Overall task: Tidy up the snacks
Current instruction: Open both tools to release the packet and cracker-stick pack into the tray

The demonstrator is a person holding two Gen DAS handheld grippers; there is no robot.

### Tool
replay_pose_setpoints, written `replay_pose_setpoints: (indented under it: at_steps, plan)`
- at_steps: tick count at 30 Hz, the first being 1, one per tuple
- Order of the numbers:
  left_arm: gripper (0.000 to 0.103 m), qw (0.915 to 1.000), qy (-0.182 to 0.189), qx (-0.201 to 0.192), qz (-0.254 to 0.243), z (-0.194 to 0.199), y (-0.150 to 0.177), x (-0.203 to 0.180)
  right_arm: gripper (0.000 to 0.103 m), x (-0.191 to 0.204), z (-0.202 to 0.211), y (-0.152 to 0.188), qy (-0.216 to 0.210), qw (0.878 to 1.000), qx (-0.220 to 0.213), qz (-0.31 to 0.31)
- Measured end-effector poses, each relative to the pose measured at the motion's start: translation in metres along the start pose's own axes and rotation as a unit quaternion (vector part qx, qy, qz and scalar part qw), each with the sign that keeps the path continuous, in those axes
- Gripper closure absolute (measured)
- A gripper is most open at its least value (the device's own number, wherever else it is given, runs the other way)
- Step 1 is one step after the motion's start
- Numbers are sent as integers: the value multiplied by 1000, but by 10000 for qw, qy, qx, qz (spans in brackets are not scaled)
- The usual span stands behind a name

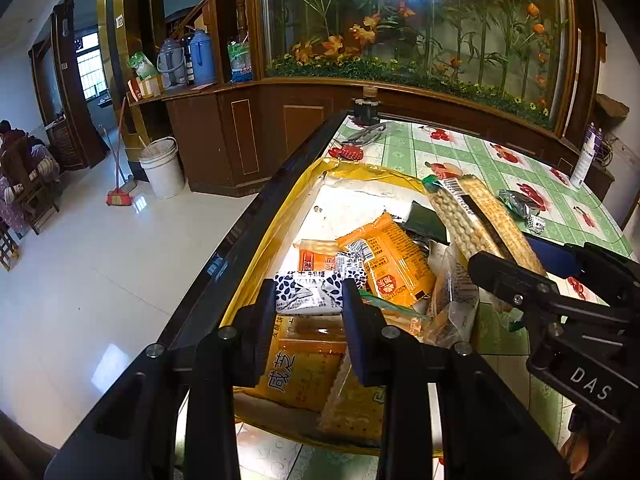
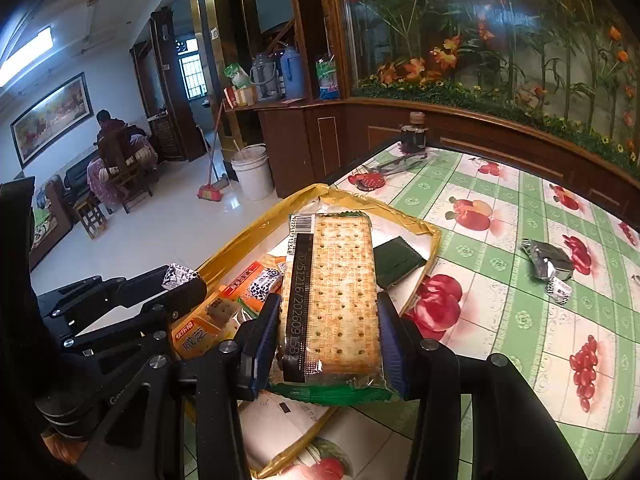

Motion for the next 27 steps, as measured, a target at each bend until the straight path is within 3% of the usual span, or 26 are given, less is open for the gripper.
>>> replay_pose_setpoints:
  at_steps: [27]
  plan:
    - [73, 9996, 27, 286, -74, -33, 0, -5, 56, 0, -47, -13, -15, 9997, 224, 123]
Point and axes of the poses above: each gripper's, at about its wrist camera, not at the fingertips, and z roughly against the way its jaws point, x to its left, y to its underside, the point moved 5 cm from there along -z, roughly the way its jaws point, and after that the axes turned 4 degrees about x, right-handed, at the moved point
